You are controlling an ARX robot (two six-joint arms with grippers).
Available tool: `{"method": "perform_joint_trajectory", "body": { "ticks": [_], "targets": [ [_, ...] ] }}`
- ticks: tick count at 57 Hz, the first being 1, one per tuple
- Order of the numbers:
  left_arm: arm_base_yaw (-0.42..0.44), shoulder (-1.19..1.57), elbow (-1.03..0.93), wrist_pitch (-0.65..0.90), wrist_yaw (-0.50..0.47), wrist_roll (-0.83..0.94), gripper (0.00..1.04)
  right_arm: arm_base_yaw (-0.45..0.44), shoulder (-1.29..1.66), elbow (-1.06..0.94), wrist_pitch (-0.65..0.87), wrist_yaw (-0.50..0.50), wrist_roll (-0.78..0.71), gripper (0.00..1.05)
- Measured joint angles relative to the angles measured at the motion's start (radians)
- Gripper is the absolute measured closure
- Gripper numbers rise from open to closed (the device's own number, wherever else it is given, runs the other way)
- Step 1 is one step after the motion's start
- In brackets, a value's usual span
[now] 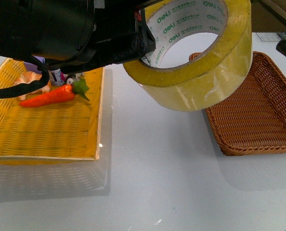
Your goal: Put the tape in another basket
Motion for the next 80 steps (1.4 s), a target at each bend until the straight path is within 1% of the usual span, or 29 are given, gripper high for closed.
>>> {"method": "perform_joint_trajectory", "body": {
  "ticks": [16,18,21,33,35,42,45,47,53,57,58,62,67,69,71,75,80],
  "targets": [
    [0.000,0.000,0.001,-0.003,0.021,-0.016,0.89,0.091,0.104,0.023,0.078,-0.006,0.039,0.09],
    [0.000,0.000,0.001,-0.003,0.022,-0.017,0.90,0.101,0.113,0.024,0.080,-0.002,0.042,0.14],
    [0.000,0.000,0.001,-0.003,0.026,-0.020,0.90,0.109,0.120,0.024,0.086,0.002,0.045,0.24],
    [0.000,-0.002,0.001,0.000,0.036,-0.027,0.90,0.117,0.128,0.024,0.096,0.011,0.077,0.54],
    [0.000,-0.002,0.001,0.001,0.037,-0.027,0.90,0.117,0.128,0.024,0.100,0.012,0.090,0.57],
    [0.002,-0.003,0.001,0.010,0.037,-0.027,0.89,0.117,0.128,0.024,0.105,0.013,0.103,0.58],
    [0.004,-0.006,0.001,0.016,0.040,-0.032,0.80,0.117,0.127,0.024,0.105,0.013,0.103,0.58],
    [0.005,-0.009,0.001,0.020,0.040,-0.035,0.77,0.117,0.127,0.024,0.105,0.012,0.101,0.58],
    [0.010,-0.035,0.001,0.033,0.031,-0.038,0.61,0.117,0.127,0.023,0.099,0.008,0.099,0.59],
    [0.014,-0.063,-0.001,0.038,0.019,-0.037,0.48,0.112,0.127,0.023,0.098,0.008,0.099,0.59],
    [0.016,-0.077,-0.005,0.041,0.014,-0.036,0.43,0.107,0.126,0.023,0.097,0.006,0.099,0.59],
    [0.027,-0.116,-0.019,0.046,0.005,-0.032,0.29,0.091,0.126,0.023,0.096,0.000,0.099,0.59],
    [0.042,-0.156,-0.037,0.047,0.001,-0.029,0.16,0.067,0.126,0.022,0.094,-0.009,0.099,0.59],
    [0.055,-0.180,-0.048,0.050,0.001,-0.029,0.09,0.049,0.126,0.021,0.094,-0.016,0.099,0.59],
    [0.066,-0.200,-0.056,0.050,0.002,-0.029,0.07,0.034,0.126,0.019,0.094,-0.024,0.099,0.59],
    [0.094,-0.239,-0.071,0.051,0.004,-0.034,0.10,0.000,0.126,0.017,0.095,-0.041,0.099,0.59],
    [0.117,-0.270,-0.078,0.053,0.004,-0.035,0.09,-0.052,0.129,0.013,0.099,-0.067,0.099,0.59]
  ]
}}
